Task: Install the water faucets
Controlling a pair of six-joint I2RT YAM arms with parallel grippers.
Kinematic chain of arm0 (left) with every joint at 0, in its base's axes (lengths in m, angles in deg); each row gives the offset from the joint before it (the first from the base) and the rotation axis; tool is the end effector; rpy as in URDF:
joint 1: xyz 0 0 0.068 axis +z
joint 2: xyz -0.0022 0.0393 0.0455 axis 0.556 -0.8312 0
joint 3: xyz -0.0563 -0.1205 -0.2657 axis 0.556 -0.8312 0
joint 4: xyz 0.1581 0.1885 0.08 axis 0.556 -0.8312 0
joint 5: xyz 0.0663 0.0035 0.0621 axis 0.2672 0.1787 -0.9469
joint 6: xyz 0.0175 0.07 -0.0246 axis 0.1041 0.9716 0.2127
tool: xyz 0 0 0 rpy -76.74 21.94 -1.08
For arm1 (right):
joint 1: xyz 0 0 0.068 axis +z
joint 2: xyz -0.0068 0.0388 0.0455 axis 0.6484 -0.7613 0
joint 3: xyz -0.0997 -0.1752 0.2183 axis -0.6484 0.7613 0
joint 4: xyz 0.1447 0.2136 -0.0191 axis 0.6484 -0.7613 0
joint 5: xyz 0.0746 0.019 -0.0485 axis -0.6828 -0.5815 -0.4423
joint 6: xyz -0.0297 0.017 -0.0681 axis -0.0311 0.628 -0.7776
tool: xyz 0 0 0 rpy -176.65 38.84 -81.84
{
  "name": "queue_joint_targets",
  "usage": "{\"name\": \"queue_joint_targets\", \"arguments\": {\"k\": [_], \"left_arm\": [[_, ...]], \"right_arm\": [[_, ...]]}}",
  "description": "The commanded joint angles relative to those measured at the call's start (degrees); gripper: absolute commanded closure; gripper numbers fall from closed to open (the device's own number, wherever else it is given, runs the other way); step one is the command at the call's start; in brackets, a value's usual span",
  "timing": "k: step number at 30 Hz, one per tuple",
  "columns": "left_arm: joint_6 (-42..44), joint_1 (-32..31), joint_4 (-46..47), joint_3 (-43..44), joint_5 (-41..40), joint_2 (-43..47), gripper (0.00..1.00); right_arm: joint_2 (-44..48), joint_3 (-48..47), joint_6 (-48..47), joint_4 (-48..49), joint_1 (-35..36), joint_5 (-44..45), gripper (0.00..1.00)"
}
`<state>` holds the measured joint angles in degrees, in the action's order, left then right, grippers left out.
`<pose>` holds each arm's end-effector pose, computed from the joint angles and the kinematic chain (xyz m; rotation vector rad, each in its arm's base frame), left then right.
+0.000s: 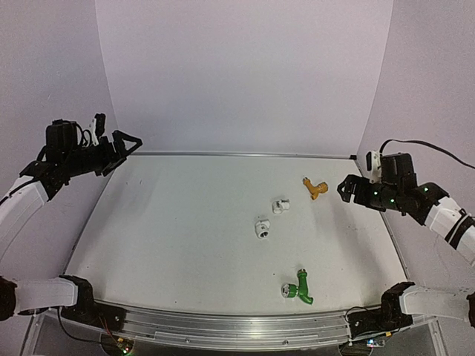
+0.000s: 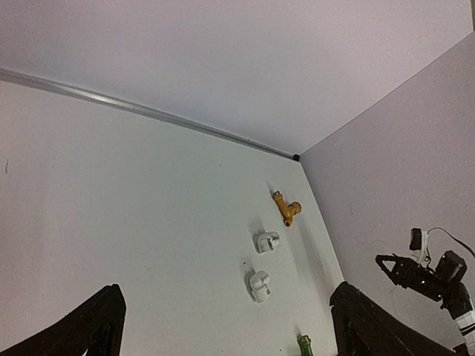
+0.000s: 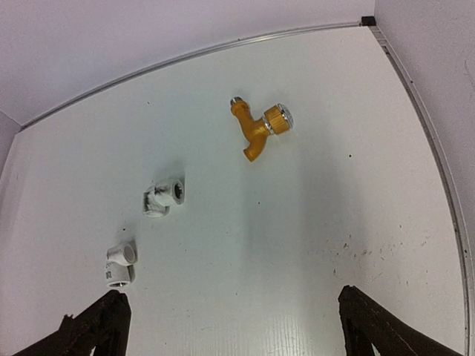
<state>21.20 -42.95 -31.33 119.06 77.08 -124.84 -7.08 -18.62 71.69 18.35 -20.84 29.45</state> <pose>0.2262 -0.0679 0.3733 -0.0357 1.9657 -0.9513 0.2084 0.0748 0.3073 0.0467 2.1927 0.4252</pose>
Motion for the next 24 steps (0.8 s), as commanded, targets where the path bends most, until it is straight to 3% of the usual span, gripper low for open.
{"name": "queue_joint_targets", "arguments": {"k": [1,8,16,24], "left_arm": [[-2.02,-4.74,1.19,-3.11,-0.32,-4.5,0.0],[-4.58,-18.02,1.4,-2.67,-7.48,-15.09,0.0],[-6.42,-29.9,3.51,2.33,-11.07,-28.93,0.0],[-7.68,-35.05,4.82,8.3,-12.45,-38.42,0.01]], "right_arm": [[-4.66,0.67,0.51,2.56,0.2,-8.52,0.02],[-17.23,0.73,3.3,5.45,7.84,-16.48,0.02],[-28.05,-1.91,4.72,0.68,22.11,-9.65,0.02],[-32.42,-1.82,7.81,2.95,27.07,-7.17,0.06]]}}
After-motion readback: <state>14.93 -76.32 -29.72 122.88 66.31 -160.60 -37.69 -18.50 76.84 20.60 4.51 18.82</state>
